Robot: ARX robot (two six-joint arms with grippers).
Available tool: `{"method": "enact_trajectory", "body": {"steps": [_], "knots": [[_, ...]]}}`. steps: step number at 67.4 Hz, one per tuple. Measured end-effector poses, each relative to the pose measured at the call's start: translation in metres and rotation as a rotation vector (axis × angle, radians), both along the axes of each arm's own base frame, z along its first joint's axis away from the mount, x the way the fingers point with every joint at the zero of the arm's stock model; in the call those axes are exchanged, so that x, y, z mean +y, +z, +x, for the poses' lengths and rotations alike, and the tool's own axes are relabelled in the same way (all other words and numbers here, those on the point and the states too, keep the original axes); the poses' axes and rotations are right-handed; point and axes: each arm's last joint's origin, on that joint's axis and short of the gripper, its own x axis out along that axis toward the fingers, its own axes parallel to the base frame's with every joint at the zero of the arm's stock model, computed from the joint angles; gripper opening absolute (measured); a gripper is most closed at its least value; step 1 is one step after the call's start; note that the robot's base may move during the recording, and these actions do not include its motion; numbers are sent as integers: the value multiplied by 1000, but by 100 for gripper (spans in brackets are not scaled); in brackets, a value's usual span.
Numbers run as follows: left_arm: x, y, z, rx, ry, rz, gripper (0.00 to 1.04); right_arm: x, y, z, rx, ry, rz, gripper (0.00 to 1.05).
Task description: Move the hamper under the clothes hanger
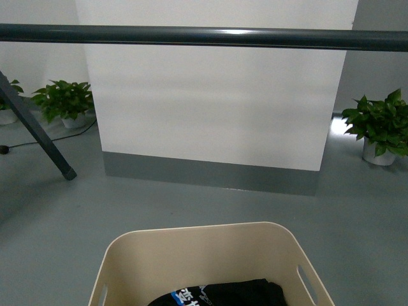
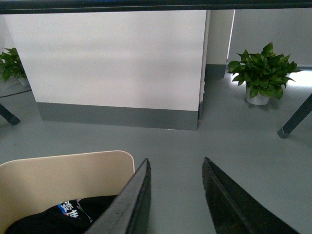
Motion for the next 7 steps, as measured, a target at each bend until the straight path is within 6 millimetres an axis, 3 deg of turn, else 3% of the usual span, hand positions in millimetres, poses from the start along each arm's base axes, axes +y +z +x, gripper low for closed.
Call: {"method": "enact_trajectory", "body": {"steps": [7], "knots": [[0,0,0,0,0,0,66,0,0,0,0,0,0,58]]}}
